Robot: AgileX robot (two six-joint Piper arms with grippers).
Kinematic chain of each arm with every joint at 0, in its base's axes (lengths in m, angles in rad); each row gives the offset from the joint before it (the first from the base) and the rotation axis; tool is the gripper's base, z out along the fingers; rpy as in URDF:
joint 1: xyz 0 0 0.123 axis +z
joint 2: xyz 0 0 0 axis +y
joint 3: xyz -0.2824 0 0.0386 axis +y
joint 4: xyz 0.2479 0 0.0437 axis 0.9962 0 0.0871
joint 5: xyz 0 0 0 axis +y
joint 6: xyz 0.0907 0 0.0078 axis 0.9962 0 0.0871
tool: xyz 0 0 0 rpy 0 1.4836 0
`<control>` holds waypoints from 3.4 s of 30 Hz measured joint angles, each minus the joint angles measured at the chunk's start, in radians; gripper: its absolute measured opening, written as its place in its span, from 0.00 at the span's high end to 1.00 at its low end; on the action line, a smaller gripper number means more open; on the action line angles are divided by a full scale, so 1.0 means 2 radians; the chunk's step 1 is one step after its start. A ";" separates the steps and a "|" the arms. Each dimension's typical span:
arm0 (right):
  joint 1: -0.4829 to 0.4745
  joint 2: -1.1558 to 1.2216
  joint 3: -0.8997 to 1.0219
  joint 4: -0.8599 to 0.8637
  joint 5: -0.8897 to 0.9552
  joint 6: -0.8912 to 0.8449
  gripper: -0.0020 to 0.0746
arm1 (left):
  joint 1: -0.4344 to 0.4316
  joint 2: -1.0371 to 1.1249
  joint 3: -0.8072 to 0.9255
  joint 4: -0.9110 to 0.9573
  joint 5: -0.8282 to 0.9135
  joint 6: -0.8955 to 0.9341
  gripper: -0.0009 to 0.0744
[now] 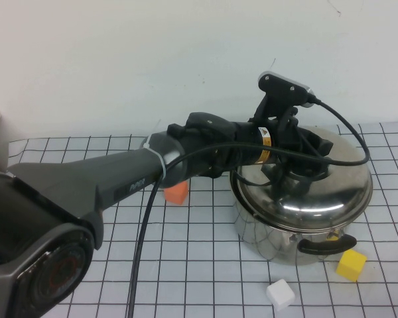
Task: Cover the pot
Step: Place the pot lid on the pot
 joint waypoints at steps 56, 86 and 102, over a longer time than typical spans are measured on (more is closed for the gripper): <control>0.000 0.000 0.000 0.000 0.000 0.000 0.96 | 0.001 -0.004 -0.002 0.073 -0.017 -0.076 0.56; 0.000 0.000 0.000 0.000 0.000 0.000 0.96 | 0.000 -0.018 -0.008 0.078 0.000 -0.048 0.56; 0.000 0.000 0.000 0.000 0.000 0.000 0.96 | 0.000 -0.018 -0.008 0.078 -0.002 -0.043 0.56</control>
